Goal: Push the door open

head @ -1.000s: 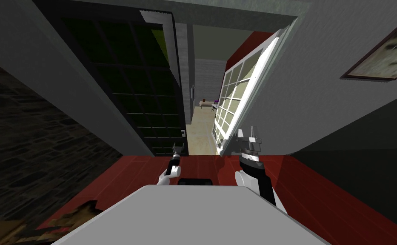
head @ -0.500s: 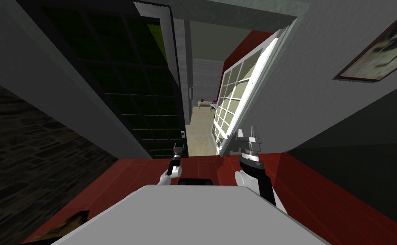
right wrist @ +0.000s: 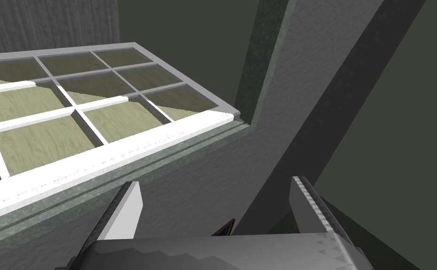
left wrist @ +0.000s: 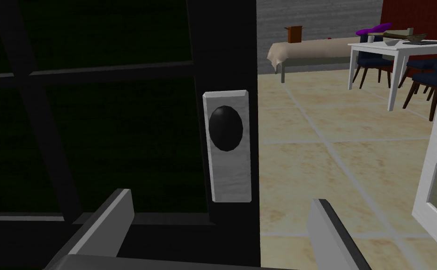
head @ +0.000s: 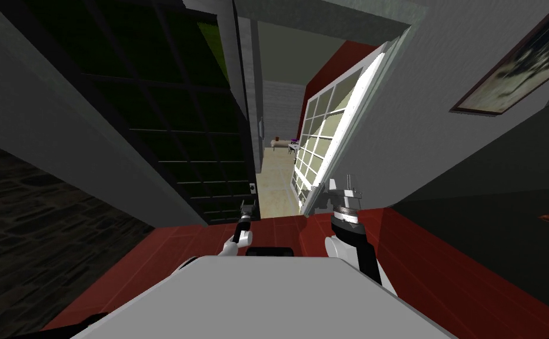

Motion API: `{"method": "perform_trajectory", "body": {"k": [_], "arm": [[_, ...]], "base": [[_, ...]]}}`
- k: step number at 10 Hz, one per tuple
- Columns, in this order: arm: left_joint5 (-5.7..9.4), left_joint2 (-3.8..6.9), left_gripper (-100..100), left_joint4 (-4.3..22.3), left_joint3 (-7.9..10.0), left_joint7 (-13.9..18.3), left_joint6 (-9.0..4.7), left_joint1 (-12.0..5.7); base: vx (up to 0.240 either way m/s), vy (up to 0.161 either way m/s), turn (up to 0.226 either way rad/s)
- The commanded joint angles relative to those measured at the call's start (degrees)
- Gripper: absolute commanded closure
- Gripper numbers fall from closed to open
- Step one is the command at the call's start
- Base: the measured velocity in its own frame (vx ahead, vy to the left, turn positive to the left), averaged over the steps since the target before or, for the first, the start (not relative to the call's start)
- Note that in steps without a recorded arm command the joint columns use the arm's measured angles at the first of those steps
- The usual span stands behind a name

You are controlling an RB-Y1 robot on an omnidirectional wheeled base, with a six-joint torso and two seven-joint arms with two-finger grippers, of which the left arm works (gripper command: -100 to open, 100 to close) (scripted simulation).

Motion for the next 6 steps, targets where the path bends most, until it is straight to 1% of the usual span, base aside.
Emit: {"method": "perform_trajectory", "body": {"k": [1,2,3,5,6], "arm": [[0.64,-0.33,-100,1.62,-0.29,1.25,-0.61,-0.69],[1.21,-0.65,-100,3.16,-0.54,2.32,-1.12,-1.37],[1.49,-0.81,-100,3.92,-0.67,2.86,-1.37,-1.71],[2.42,-1.41,-100,6.44,-1.09,4.61,-2.21,-2.81],[2.11,-1.22,-100,5.69,-0.95,3.97,-1.95,-2.49]], "base": [[0.066,0.055,-0.045],[0.047,0.071,-0.057],[0.041,0.072,-0.063],[0.046,0.067,-0.066],[0.023,0.032,-0.014]]}}
